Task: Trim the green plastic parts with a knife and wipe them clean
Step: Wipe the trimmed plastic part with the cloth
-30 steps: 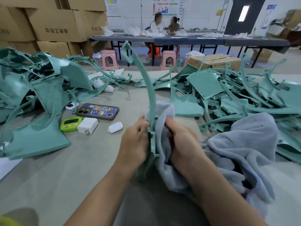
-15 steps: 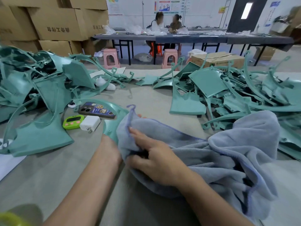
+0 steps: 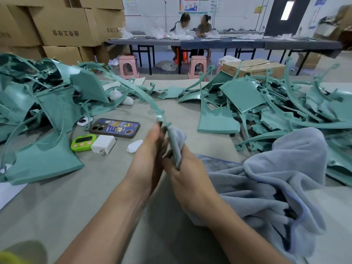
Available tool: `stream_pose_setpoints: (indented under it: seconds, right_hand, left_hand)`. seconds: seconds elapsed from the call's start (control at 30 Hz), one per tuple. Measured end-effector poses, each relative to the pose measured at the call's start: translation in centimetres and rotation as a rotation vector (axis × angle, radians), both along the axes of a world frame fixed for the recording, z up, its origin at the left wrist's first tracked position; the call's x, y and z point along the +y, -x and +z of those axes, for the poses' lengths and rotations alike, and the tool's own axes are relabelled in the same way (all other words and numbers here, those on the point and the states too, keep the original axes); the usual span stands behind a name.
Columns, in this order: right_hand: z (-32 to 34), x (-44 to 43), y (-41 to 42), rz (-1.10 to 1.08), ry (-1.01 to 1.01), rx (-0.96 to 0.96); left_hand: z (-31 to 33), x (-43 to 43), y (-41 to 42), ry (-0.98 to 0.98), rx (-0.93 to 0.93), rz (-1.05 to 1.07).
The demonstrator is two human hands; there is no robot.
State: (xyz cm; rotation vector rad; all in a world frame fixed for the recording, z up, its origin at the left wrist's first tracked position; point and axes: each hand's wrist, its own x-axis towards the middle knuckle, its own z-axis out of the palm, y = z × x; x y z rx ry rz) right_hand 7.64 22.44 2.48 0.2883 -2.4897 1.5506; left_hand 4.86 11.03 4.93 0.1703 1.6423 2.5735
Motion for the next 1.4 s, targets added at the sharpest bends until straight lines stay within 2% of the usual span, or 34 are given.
stream_pose_setpoints:
  seconds: [0.07, 0.17, 0.23, 0.33, 0.47, 0.57, 0.73, 0.9, 1.0, 1.17, 1.27, 1.4]
  right_hand:
    - [0.2, 0.1, 0.0, -0.04, -0.043, -0.007]
    - [0.6, 0.0, -0.7, 0.058, -0.161, 0.063]
    - [1.2, 0.2, -0.8, 0.159, -0.216, 0.141]
    - [2.2, 0.9, -0.6, 0.275, -0.257, 0.242]
    - [1.8, 0.8, -0.9, 0.394, -0.385, 0.191]
    - [1.0, 0.4, -0.4, 0.317, -0.442, 0.107]
    - [0.5, 0.9, 1.1, 0.147, -0.333, 0.059]
    - [0.8, 2.8, 1.9, -0.073, -0.268, 0.095]
    - [0.7, 2.5, 1.3, -0.127, -0.243, 0.172]
    - [1.6, 3.9, 1.5, -0.257, -0.226, 0.313]
    - [2.0, 5.1, 1.6, -0.378, -0.054, 0.199]
    - [1.7, 5.1, 2.6, -0.297, 0.101, -0.056]
  left_hand:
    - [-0.6, 1.0, -0.7, 0.152, 0.137, -0.081]
    - [-1.2, 1.6, -0.3, 0.283, 0.159, 0.158]
    - [-1.0, 1.0, -0.3, 0.199, 0.106, 0.241]
    - [-0.3, -0.6, -0.1, -0.002, -0.121, 0.22]
    - [-0.2, -2.0, 0.0, -0.118, -0.267, 0.012]
    - [-0.6, -1.0, -0.1, -0.183, -0.293, -0.007]
    - [-1.0, 0.4, -0.8, -0.105, -0.155, -0.034]
    - [-0.6, 0.5, -1.1, 0.14, 0.061, -0.083]
    - [-0.8, 0.7, -0.9, 0.251, 0.053, 0.017]
    - [-1.0, -0.2, -0.8, 0.215, -0.026, 0.098]
    - [-0.7, -1.5, -1.0, 0.217, -0.085, -0.006]
    - [-1.0, -2.6, -0.6, 0.197, -0.131, -0.162]
